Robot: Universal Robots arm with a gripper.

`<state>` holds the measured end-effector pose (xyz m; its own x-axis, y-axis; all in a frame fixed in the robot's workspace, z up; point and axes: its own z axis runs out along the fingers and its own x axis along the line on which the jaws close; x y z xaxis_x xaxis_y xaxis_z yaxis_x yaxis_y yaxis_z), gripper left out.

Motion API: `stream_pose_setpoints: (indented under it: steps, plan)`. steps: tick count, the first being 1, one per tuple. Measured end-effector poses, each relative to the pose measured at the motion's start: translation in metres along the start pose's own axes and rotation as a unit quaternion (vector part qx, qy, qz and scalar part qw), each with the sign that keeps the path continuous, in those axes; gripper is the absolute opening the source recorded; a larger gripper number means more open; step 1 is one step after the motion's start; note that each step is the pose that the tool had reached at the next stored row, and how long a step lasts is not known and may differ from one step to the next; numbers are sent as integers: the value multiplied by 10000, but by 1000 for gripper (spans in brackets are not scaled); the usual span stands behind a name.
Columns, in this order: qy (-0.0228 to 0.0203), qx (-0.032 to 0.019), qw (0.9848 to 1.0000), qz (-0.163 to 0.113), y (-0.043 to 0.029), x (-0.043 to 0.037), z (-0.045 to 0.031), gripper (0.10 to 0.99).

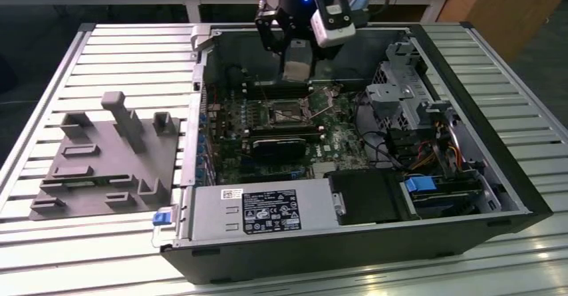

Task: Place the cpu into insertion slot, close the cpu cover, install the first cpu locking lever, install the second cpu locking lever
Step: 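Place the cpu into insertion slot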

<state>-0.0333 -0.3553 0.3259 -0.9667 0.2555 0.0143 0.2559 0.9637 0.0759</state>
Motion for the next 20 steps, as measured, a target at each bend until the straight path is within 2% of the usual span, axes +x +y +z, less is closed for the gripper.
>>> stream_pose_setpoints:
  steps: [5, 10, 14, 17, 20]
  plan:
    - [-35, -6, 9990, 456, -3, 0, 35, 541]
    - [-69, -13, 9958, 911, -5, -1, 61, 541]
    - [-96, -18, 9919, 1268, -6, -1, 77, 541]
    - [-117, -22, 9880, 1539, -7, -1, 87, 541]
    - [-137, -25, 9834, 1807, -7, -1, 93, 541]
